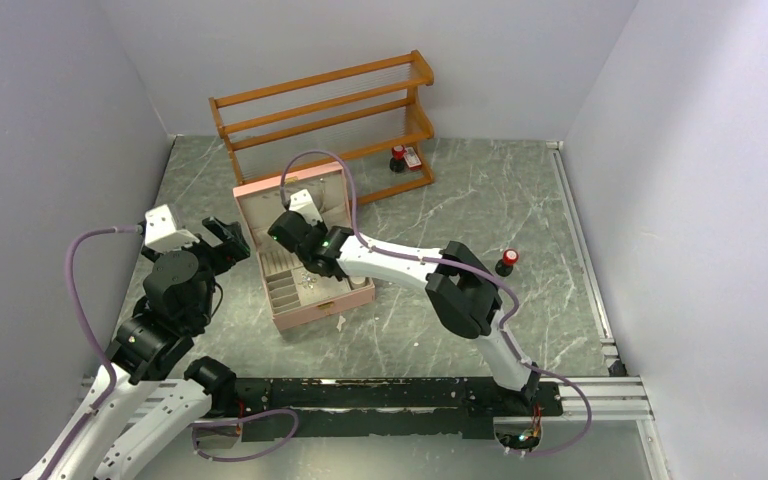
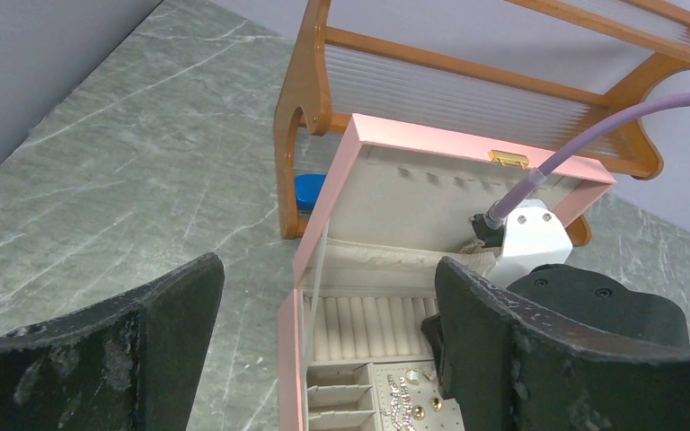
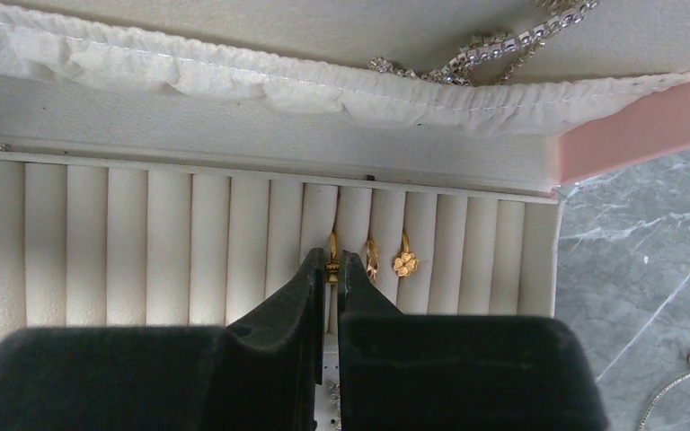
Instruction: Organize the mixed jewelry
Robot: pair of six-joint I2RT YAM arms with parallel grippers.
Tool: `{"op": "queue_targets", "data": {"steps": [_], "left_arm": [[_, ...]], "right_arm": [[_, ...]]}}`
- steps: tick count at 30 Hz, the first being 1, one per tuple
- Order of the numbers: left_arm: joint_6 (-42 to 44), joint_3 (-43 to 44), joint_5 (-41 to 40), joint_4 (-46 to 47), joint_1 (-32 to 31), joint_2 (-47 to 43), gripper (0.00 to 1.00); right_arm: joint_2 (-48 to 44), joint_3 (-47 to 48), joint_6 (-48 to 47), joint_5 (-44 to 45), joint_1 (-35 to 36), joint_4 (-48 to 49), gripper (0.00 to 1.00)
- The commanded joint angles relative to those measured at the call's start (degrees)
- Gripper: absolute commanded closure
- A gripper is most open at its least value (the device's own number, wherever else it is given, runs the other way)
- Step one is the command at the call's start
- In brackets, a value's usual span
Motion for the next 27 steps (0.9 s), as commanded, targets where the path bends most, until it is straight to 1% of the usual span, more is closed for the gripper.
{"op": "queue_targets", "data": {"steps": [1, 6, 12, 21, 22, 26, 27], "left_arm": [[0.7, -0.5, -1.0, 0.1, 0.2, -0.2, 0.08], [0.7, -0.5, -0.8, 0.1, 0.2, -0.2, 0.08], [0.4, -0.5, -1.2, -0.2, 0.2, -0.5, 0.08], [0.4, -0.6, -1.0, -0.1, 0.2, -0.7, 0.08], [0.4, -0.7, -0.9, 0.0, 0.2, -0.7, 0.08], [0.3, -0.7, -0.8, 0.0, 0.2, -0.7, 0.08], [0.3, -0.7, -0.8, 0.0, 0.2, -0.7, 0.08]], "right_arm": [[1.6, 0.7, 0.8, 0.1, -0.3, -1.7, 0.96], [1.5, 0.2, 1.4, 0.1, -0.6, -1.7, 0.94], [1.8, 0.0, 2.9, -1.4, -1.2, -2.6, 0.88], [1.0, -0.8, 4.3, -3.8, -1.6, -2.6, 0.87], [0.6, -0.6, 4.3, -3.7, -1.7, -2.5, 0.85], [-1.1, 0.8, 3.7, -3.4, -1.7, -2.2, 0.69], [-1.5, 1.1, 3.6, -3.1, -1.6, -2.0, 0.67]]}}
